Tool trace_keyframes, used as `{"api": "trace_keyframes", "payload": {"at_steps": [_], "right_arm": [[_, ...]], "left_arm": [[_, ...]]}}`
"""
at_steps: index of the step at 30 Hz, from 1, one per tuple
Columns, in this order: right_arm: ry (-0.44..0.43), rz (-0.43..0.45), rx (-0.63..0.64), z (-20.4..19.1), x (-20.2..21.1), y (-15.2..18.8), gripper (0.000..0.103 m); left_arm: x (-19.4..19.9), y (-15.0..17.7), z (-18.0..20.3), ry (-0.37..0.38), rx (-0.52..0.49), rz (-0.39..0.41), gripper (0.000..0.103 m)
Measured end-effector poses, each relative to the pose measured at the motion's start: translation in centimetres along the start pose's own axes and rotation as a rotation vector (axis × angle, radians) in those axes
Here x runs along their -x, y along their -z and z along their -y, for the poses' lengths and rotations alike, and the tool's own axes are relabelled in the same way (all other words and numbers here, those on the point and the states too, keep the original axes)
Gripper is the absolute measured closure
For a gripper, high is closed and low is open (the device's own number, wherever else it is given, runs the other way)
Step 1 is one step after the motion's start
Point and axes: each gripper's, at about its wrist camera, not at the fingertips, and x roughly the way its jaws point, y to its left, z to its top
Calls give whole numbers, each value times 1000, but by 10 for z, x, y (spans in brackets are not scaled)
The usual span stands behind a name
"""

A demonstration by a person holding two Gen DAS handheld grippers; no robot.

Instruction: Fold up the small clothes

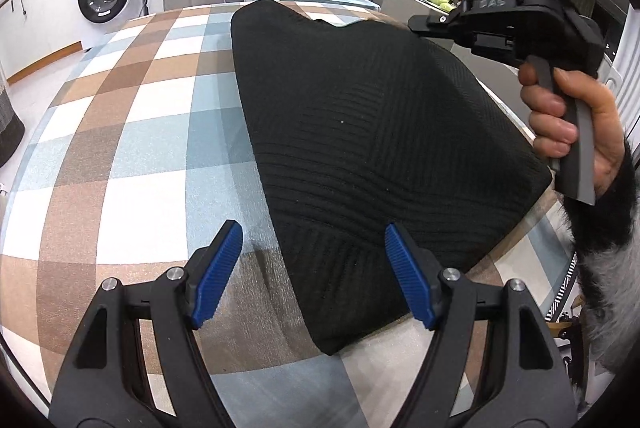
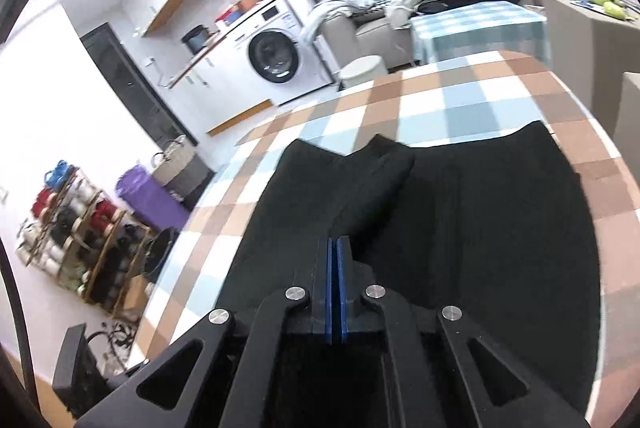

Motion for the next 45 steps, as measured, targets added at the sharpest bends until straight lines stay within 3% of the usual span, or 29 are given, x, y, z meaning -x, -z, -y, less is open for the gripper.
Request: {"api": "trace_keyframes", "payload": {"at_steps": [3,6,7,8,10,13,15,16,18,20,21,24,28,31,35,39,42,45], "right_arm": [[123,-27,-10,12,-14,2,100],[17,-165,-98,32,-26,10,88],[-4,-174,-101,32,-25,14,77],[-16,-180,-99,33,-24,18,60],[-39,-186,-115,36,-26,23,53],[-58,-204,-108,33,-42,22,53],[-29,-183,-58,28,-51,19,71],[-31,-189,-45,22,-49,18,96],[-64,-177,-28,16,-40,14,96],[-85,-51,16,8,-11,8,96],[-58,6,24,6,4,6,96],[68,47,54,6,14,9,96],[132,-65,42,16,-18,18,94],[105,-178,-7,25,-37,25,85],[-44,-227,-28,24,-5,54,63],[-142,-259,3,14,30,95,62],[-119,-287,32,14,40,118,62],[-156,-274,22,19,50,131,63]], "left_arm": [[-1,1,-1,-11,1,-8,31],[-1,0,0,-9,3,-9,31],[-1,0,0,-8,3,-10,31],[-2,0,0,-9,1,-11,31],[-2,0,1,-9,-1,-11,31],[-2,-1,0,-6,0,-9,31],[-1,-1,0,-7,3,-9,31],[1,-1,0,-6,6,-5,31],[5,-3,-1,12,14,3,31],[9,-3,-3,33,22,13,31],[11,-4,-3,40,25,18,31],[9,-4,-2,43,16,17,29],[0,-1,2,21,-9,-30,29],[0,2,2,15,-21,-44,29],[4,3,-2,26,-8,-44,29],[7,4,-7,20,7,-35,29],[9,4,-9,16,14,-34,29],[11,5,-12,8,14,-32,29]]}}
